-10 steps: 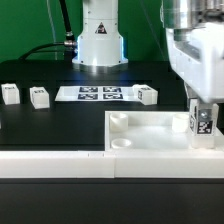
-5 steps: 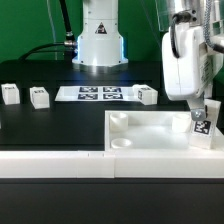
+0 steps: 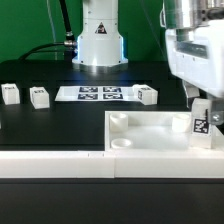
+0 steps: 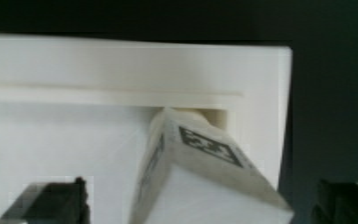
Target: Assemble square table
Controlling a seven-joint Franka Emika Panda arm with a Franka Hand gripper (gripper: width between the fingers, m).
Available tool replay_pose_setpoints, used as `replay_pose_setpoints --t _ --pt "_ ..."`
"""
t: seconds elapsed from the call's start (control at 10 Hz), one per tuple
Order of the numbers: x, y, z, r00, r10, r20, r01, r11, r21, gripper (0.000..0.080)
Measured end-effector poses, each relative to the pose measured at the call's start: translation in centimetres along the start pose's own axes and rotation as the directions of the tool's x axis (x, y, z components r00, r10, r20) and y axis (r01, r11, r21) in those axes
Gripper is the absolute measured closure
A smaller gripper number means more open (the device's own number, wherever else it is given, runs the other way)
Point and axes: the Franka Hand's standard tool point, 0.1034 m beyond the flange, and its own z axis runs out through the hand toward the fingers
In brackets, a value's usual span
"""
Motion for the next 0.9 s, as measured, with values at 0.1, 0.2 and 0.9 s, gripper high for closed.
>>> replay_pose_setpoints --t 0.1,0.2,0.9 --pt "0.06 0.09 0.03 0.994 -0.107 -0.002 0.107 0.994 -0.002 0.0154" --pt "0.17 0.08 0.03 0.987 -0.163 -0.003 0.163 0.987 -0.003 0.0150" --pt "0.10 -0.51 -0.02 0.551 -0.834 -0.020 0.832 0.551 -0.057 0.0150"
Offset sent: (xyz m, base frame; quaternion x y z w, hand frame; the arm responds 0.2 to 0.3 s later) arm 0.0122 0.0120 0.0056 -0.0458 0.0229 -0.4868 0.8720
